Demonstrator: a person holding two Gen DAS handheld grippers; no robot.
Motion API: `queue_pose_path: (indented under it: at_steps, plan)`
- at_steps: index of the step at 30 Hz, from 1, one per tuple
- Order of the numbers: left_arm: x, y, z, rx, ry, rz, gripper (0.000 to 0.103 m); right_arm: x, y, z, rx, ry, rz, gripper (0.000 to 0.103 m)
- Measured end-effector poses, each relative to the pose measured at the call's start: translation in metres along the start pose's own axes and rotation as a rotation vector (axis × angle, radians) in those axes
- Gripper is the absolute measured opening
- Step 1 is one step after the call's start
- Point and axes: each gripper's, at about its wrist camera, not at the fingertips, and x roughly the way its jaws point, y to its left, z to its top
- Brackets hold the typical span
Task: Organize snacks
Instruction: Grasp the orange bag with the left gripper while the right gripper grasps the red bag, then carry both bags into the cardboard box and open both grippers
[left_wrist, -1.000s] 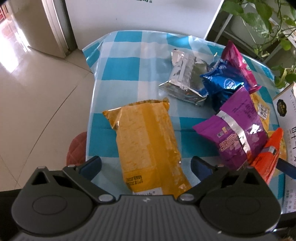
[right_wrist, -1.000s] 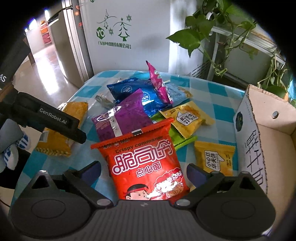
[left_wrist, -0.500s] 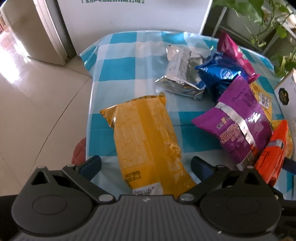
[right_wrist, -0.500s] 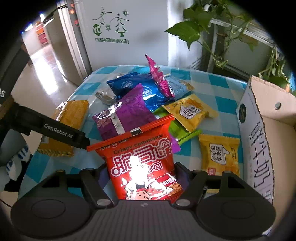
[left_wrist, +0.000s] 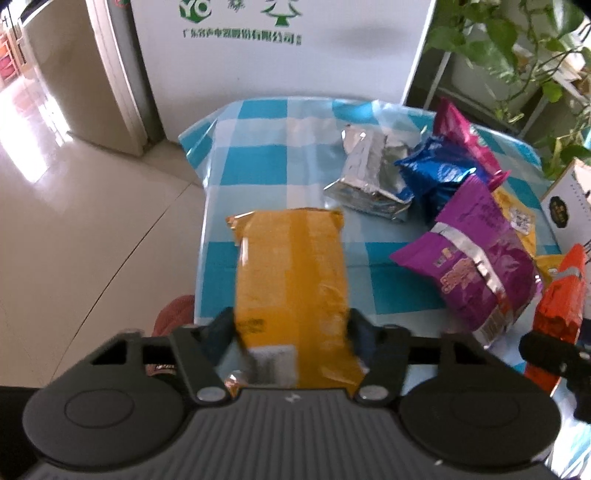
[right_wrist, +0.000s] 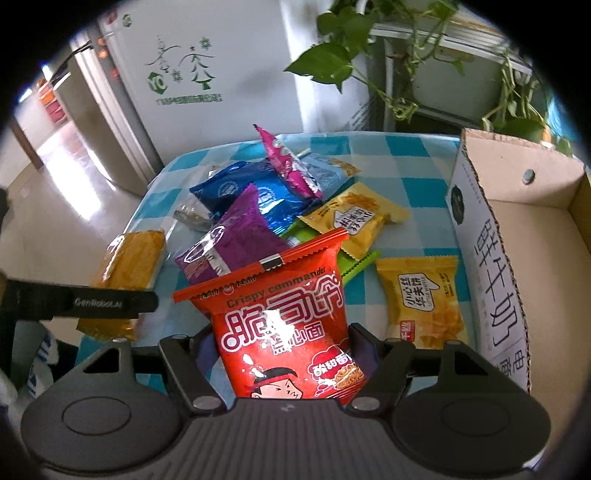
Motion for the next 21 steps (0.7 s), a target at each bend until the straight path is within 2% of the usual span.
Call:
queue_pose_path:
  at_steps: [6, 13, 21]
  plan:
    - [-0.005, 0.004, -0.005, -0.027, -0.016, -0.033, 0.054, -0.004, -0.006, 0.000, 0.048, 0.007, 0.009, 0.077]
    - [-0.013, 0.007, -0.017, -0.045, -0.025, -0.033, 0.053, -0.008, -0.002, -0.001, 0.041, 0.009, 0.016, 0.077]
    - [-0.027, 0.004, -0.024, -0.065, -0.039, -0.069, 0.053, -0.025, 0.001, 0.004, 0.042, -0.036, 0.034, 0.077]
